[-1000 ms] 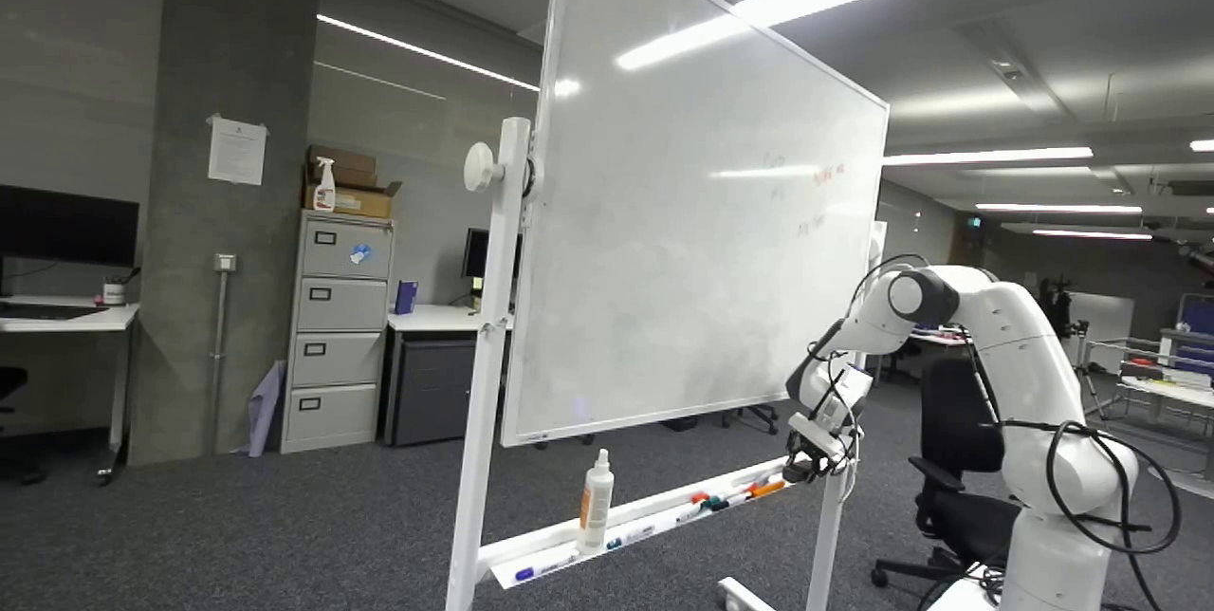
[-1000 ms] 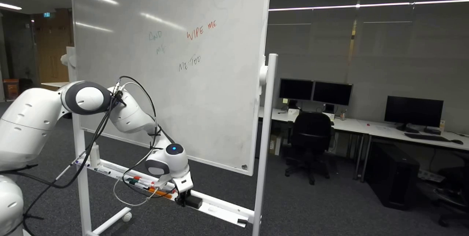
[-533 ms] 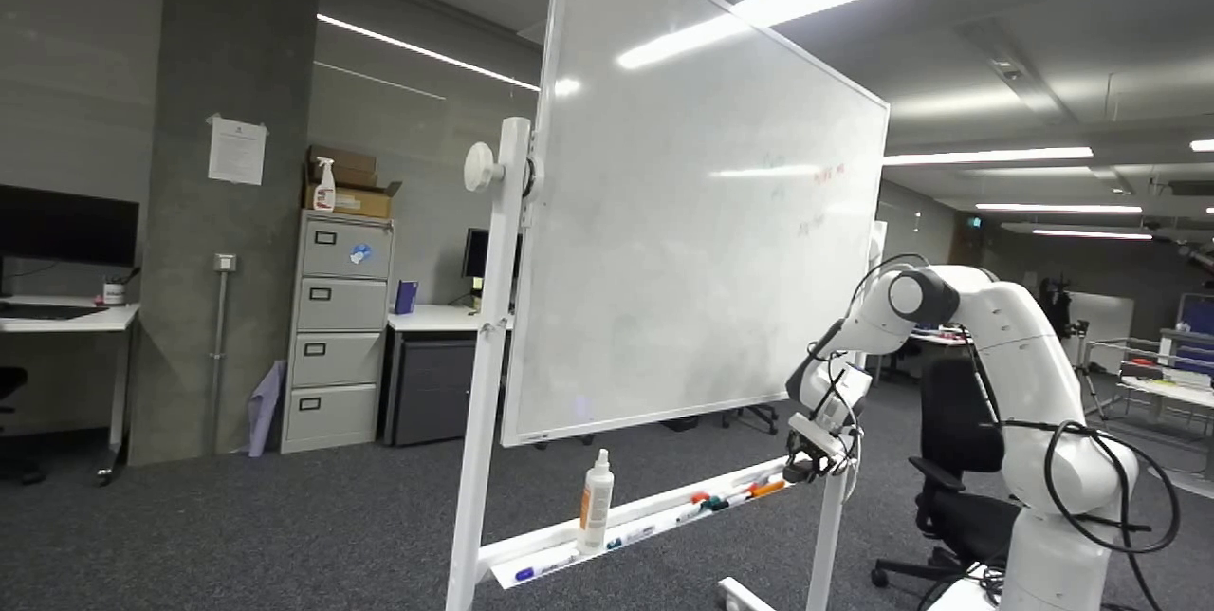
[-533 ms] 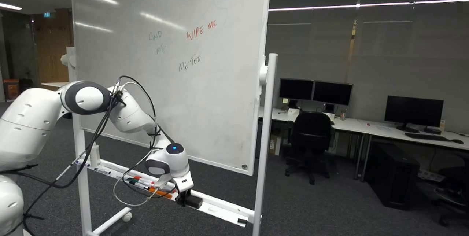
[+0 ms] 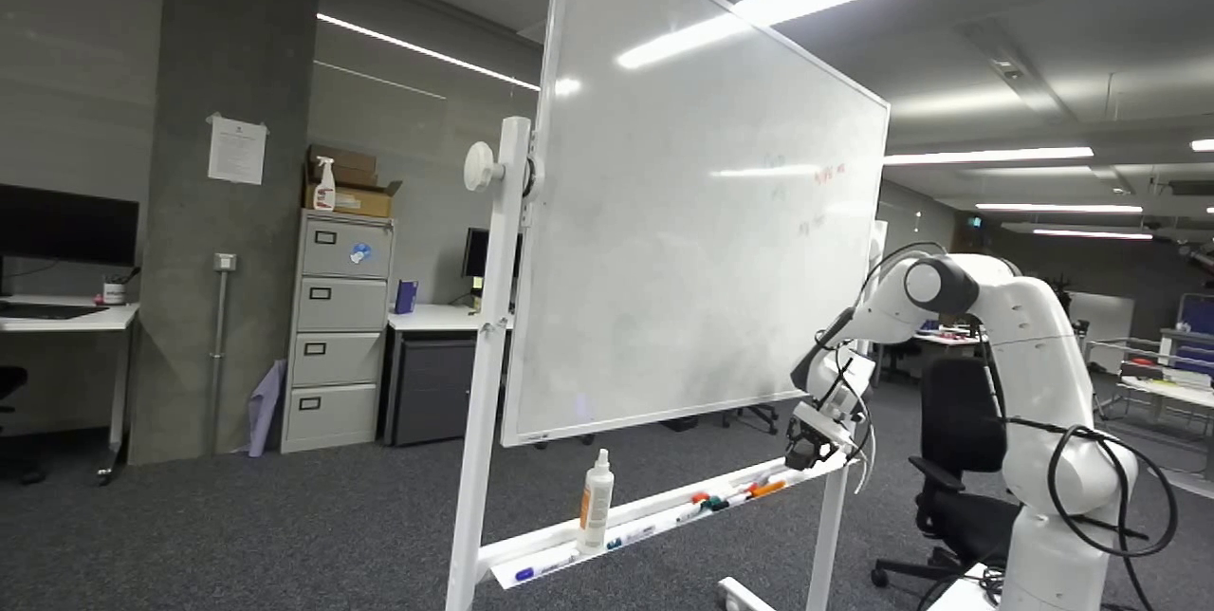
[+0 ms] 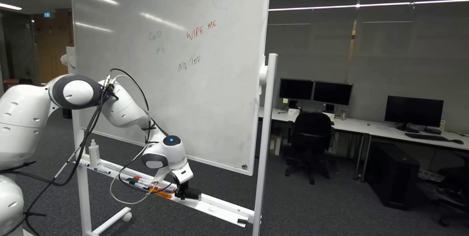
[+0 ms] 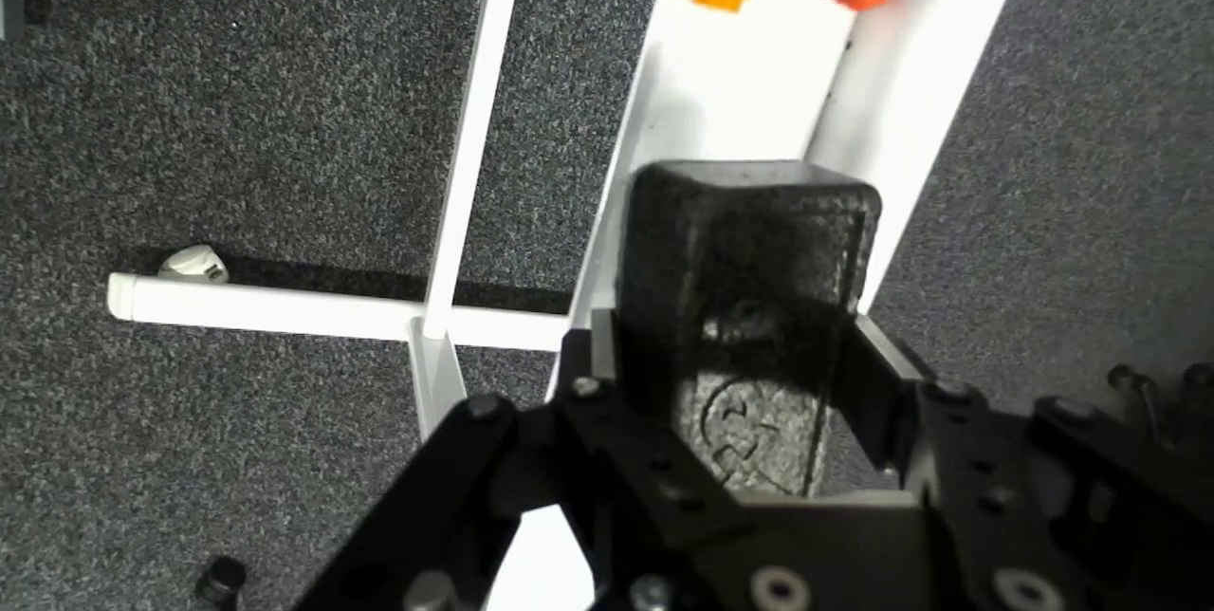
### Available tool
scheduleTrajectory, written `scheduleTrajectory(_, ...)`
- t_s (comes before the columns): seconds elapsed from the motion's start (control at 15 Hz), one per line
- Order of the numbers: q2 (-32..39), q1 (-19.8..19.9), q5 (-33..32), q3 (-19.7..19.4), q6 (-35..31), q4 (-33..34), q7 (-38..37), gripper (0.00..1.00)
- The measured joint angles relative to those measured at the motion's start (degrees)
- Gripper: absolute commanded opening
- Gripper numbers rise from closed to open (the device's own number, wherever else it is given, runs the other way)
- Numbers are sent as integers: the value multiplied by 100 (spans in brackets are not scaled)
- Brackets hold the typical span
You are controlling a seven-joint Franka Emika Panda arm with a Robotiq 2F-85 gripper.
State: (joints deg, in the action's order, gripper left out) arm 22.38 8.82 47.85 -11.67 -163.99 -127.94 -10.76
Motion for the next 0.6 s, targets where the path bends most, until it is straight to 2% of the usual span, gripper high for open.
scheduleTrajectory(0.33, -1043, 11, 51, 15, 68, -491, 337, 34)
scheduleTrajectory(0.6, -1294, 42, 548, 17, 404, -505, 498, 34)
